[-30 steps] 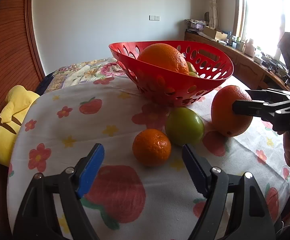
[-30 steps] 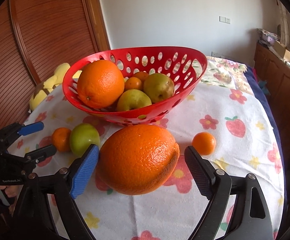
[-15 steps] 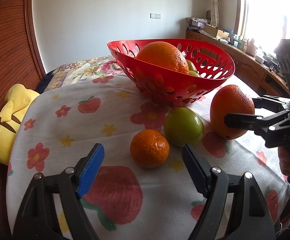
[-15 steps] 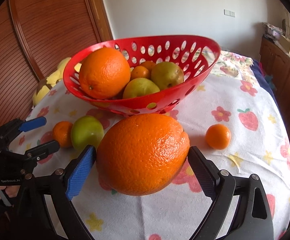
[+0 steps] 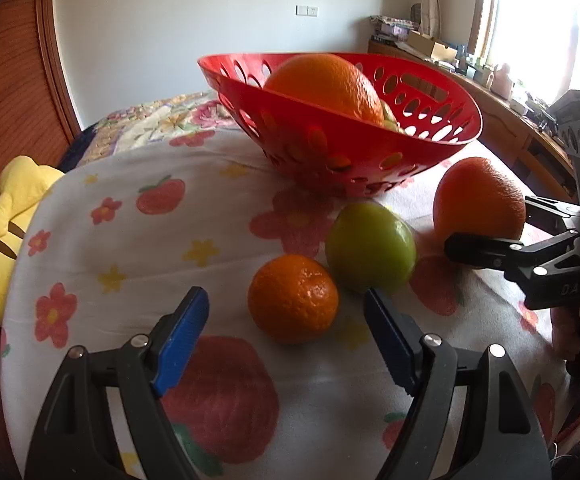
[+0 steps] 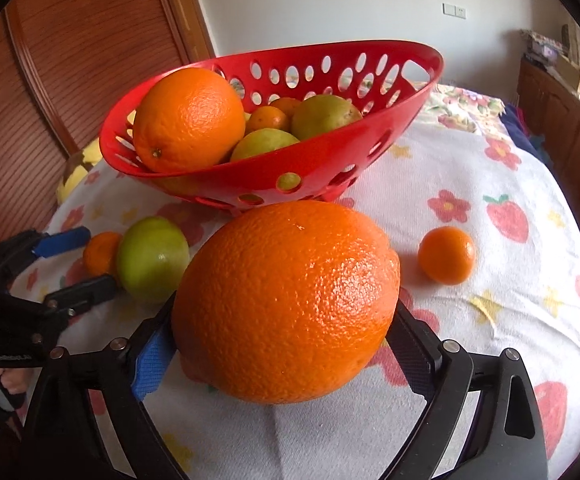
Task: Organize fruits
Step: 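Grasp a small tangerine with the left tool while the right tool grasps a large orange, then lift and carry the tangerine and orange with both tools over the red basket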
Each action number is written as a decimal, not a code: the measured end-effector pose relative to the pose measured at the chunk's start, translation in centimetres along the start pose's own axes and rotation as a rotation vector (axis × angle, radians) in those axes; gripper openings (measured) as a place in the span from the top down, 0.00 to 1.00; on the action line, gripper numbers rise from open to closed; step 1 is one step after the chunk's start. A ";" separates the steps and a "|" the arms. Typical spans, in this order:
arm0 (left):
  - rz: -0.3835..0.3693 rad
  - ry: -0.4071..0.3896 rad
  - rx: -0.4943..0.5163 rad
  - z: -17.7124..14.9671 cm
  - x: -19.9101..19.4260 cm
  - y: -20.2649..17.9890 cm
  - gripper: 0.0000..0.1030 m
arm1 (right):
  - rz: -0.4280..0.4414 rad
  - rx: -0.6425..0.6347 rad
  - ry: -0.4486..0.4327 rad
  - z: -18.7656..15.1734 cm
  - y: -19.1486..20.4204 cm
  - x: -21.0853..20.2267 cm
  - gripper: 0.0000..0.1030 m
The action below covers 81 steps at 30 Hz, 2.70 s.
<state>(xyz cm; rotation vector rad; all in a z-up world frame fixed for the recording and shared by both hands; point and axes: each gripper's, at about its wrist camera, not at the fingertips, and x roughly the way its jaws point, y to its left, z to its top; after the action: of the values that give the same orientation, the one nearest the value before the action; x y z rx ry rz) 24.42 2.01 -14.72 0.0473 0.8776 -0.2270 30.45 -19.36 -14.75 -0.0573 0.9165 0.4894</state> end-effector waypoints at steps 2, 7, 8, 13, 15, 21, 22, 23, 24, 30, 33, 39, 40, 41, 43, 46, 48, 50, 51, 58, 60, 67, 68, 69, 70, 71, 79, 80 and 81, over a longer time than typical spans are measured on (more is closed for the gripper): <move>0.000 0.000 0.000 0.0 0.1 0.0 0.27 | 0.015 -0.001 -0.001 -0.1 -0.2 -0.1 0.08; -0.002 0.030 -0.019 -0.2 0.7 0.3 0.35 | 0.029 0.011 0.001 -0.3 -0.5 -0.4 0.09; -0.004 0.034 -0.020 -0.2 0.7 0.3 0.37 | 0.027 0.009 0.001 -0.4 -0.4 -0.5 0.09; -0.017 0.045 -0.024 -0.3 1.1 0.3 0.48 | 0.032 0.003 0.001 -1.0 -0.2 -1.0 0.09; -0.026 0.050 -0.015 -0.2 1.1 0.1 0.53 | 0.031 -0.001 0.001 -1.4 -0.1 -1.3 0.09; -0.022 0.042 -0.009 -0.2 0.7 -0.6 0.58 | 0.036 0.001 0.002 -2.5 -0.2 -2.1 0.09; -0.024 0.039 -0.011 -0.2 0.5 -0.6 0.59 | 0.034 0.003 0.002 -2.7 -0.3 -2.3 0.09; -0.023 0.036 -0.013 -0.2 0.4 -0.6 0.59 | 0.034 0.004 0.001 -2.8 -0.4 -2.4 0.09; -0.020 0.032 -0.014 -0.2 0.1 -0.6 0.59 | 0.033 0.006 0.001 -2.9 -0.4 -2.5 0.09; -0.008 -0.008 -0.016 0.2 -1.8 -0.3 0.59 | 0.033 0.014 -0.005 -3.3 -0.6 -2.8 0.09; -0.006 -0.023 -0.014 0.3 -2.7 -0.2 0.59 | 0.035 0.018 -0.006 -3.4 -0.5 -2.9 0.09; -0.011 -0.058 -0.008 0.8 -4.6 -0.6 0.59 | 0.036 0.020 -0.008 -3.7 -0.4 -3.3 0.09; -0.014 -0.067 -0.005 1.0 -5.0 -0.8 0.59 | 0.034 0.020 -0.011 -3.8 -0.3 -3.4 0.09; -0.015 -0.074 -0.003 1.1 -5.3 -0.9 0.59 | 0.029 0.021 -0.017 -3.8 -0.3 -3.6 0.09; -0.020 -0.088 0.000 1.4 -5.9 -1.2 0.59 | 0.022 0.026 -0.030 -3.7 -0.4 -4.0 0.10; -0.027 -0.105 0.004 1.7 -6.6 -1.5 0.59 | 0.020 0.028 -0.044 -3.4 -0.5 -4.7 0.10; -0.027 -0.111 0.008 2.0 -7.0 -1.7 0.59 | 0.014 0.024 -0.054 -3.2 -0.4 -5.2 0.11; -0.029 -0.117 0.008 2.2 -7.2 -1.8 0.59 | 0.013 0.025 -0.063 -3.0 -0.5 -5.5 0.11; -0.030 -0.120 0.009 2.3 -7.3 -1.8 0.59 | 0.016 0.028 -0.066 -2.9 -0.6 -5.6 0.11; -0.030 -0.120 0.013 2.3 -7.2 -2.0 0.59 | 0.040 0.053 -0.106 -2.8 -1.0 -6.2 0.11; -0.031 -0.119 0.011 2.3 -7.3 -2.0 0.59 | 0.034 0.061 -0.114 -2.7 -1.0 -6.3 0.11; -0.040 -0.144 0.017 3.5 -7.8 -2.4 0.59 | 0.039 0.066 -0.151 -1.5 -1.3 -7.4 0.11; -0.041 -0.151 0.018 3.8 -7.9 -2.4 0.59 | 0.040 0.065 -0.156 -1.2 -1.4 -7.6 0.11; -0.043 -0.158 0.021 4.1 -7.9 -2.4 0.59 | 0.040 0.061 -0.167 -0.7 -1.4 -7.9 0.11; -0.044 -0.163 0.022 4.4 -8.0 -2.4 0.59 | 0.039 0.055 -0.174 -0.3 -1.4 -8.2 0.11; -0.046 -0.168 0.022 4.7 -8.0 -2.4 0.59 | 0.039 0.049 -0.183 0.2 -1.4 -8.4 0.11; -0.067 -0.197 0.027 7.5 -7.0 -2.1 0.59 | 0.046 0.005 -0.235 5.4 -1.8 -8.6 0.11; -0.070 -0.199 0.028 7.8 -6.8 -2.1 0.59 | 0.048 -0.001 -0.238 6.0 -1.8 -8.4 0.11; -0.071 -0.201 0.028 8.2 -6.6 -2.0 0.59 | 0.048 -0.006 -0.241 6.5 -1.8 -8.3 0.11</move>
<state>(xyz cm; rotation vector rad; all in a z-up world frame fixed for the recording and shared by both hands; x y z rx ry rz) 26.17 0.14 -4.33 0.0189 0.6765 -0.3056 31.89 -22.46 -4.65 0.0183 0.6818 0.5312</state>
